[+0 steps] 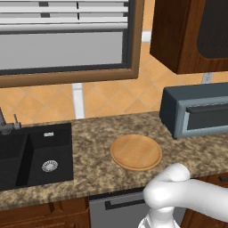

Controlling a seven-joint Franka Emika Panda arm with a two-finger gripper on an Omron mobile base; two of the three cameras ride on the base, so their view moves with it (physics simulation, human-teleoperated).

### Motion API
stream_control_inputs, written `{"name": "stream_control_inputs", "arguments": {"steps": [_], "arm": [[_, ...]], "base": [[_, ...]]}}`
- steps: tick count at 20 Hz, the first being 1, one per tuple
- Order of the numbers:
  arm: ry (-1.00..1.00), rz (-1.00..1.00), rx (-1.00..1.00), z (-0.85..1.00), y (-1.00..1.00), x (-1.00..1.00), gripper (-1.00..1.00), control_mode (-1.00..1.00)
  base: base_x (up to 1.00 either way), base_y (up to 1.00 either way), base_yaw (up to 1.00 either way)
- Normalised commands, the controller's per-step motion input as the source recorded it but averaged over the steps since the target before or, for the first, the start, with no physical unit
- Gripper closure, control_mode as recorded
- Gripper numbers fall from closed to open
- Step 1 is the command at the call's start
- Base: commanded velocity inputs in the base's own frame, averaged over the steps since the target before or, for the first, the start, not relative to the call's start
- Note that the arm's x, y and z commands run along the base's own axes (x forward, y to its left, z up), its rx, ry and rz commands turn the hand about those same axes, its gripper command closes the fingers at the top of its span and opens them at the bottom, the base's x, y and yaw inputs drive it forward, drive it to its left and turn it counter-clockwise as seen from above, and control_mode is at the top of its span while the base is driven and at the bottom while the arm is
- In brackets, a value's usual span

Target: Pick up the kebab skewer and baguette bread, and place them inside the toaster oven. Close the toaster oven door and start by setting the timer.

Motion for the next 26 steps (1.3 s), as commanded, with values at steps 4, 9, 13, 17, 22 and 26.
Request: {"name": "stream_control_inputs", "arguments": {"steps": [4, 9, 13, 17, 22, 26], "arm": [[0.0, -0.01, 0.01, -0.19, -0.13, 0.15, -1.0, -1.0], [-0.02, -0.01, 0.0, -0.08, -0.17, 0.21, -1.0, -1.0], [0.0, 0.0, 0.0, -0.1, -0.3, 0.22, -1.0, -1.0], [0.0, 0.0, 0.0, -0.22, -0.21, 0.14, -1.0, -1.0], [0.0, 0.0, 0.02, -0.14, -0.04, 0.24, -1.0, -1.0], [0.0, 0.0, 0.02, -0.16, -0.19, 0.25, -1.0, -1.0]], "base": [[0.0, 0.0, 0.0], [0.0, 0.0, 0.0], [0.0, 0.0, 0.0], [0.0, 0.0, 0.0], [0.0, 0.0, 0.0], [0.0, 0.0, 0.0]]}}
